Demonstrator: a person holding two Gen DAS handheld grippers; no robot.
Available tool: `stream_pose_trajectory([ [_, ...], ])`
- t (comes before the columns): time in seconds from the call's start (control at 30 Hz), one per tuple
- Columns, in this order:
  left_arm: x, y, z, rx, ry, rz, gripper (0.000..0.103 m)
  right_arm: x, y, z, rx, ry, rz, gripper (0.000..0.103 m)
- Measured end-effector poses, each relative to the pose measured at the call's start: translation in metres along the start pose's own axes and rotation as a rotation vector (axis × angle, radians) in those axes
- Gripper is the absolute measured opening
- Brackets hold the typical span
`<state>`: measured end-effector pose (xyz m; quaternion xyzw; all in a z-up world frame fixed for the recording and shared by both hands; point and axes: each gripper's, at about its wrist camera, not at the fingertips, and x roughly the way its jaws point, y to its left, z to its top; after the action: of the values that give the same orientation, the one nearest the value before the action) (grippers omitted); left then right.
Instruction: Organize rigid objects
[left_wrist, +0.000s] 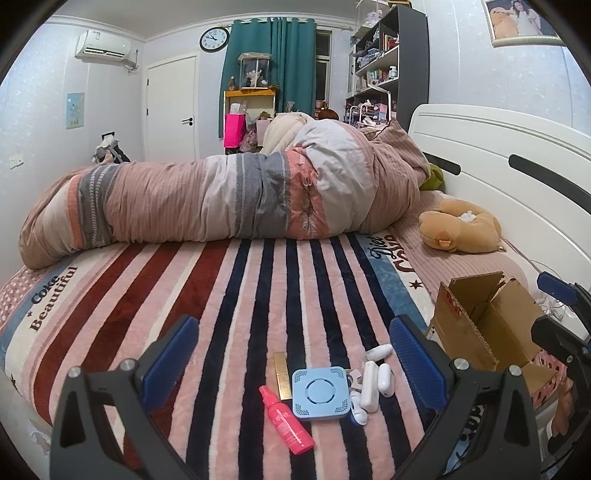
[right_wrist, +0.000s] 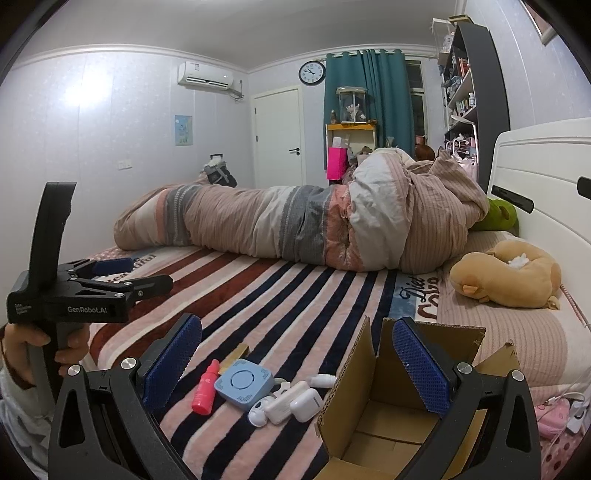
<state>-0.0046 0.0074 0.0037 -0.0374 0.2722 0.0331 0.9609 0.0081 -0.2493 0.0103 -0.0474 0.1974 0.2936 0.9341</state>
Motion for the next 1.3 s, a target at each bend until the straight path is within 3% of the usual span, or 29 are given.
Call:
stream_pose_trajectory([
  [0.17, 0.000, 0.005, 0.000, -0.006, -0.001, 0.005, 0.103, -0.001, 0.002, 0.000, -0.005, -0.009, 0.011, 0.103],
  [0.3, 0.002, 0.012, -0.002, -0.011, -0.004, -0.010, 0.103, 0.001, 0.018, -0.002, -0.032, -0.018, 0.033, 0.080],
  [0.47, 0.014, 0.038, -0.011, -0.005, 0.011, -0.026, 0.103, 0.010, 0.060, -0.008, -0.094, -0.016, 0.127, 0.058],
  [0.6, 0.032, 0.061, -0.025, 0.016, 0.042, -0.027, 0.103, 0.041, 0.090, -0.029, -0.047, 0.067, 0.224, 0.054],
  [0.8, 0.079, 0.097, -0.065, 0.038, 0.145, -0.038, 0.102, 0.122, 0.122, -0.098, 0.089, 0.296, 0.321, 0.045],
  [0.97, 0.102, 0.120, -0.096, 0.017, 0.185, -0.022, 0.102, 0.176, 0.139, -0.138, 0.092, 0.437, 0.232, 0.045],
  [1.03, 0.104, 0.127, -0.103, 0.005, 0.190, -0.036, 0.102, 0.188, 0.144, -0.146, 0.080, 0.458, 0.206, 0.045],
  [1.2, 0.106, 0.134, -0.113, 0.013, 0.186, -0.016, 0.102, 0.216, 0.143, -0.154, 0.059, 0.506, 0.144, 0.028],
  [1.3, 0.105, 0.138, -0.115, 0.010, 0.190, -0.024, 0.102, 0.224, 0.146, -0.151, 0.047, 0.504, 0.117, 0.027],
])
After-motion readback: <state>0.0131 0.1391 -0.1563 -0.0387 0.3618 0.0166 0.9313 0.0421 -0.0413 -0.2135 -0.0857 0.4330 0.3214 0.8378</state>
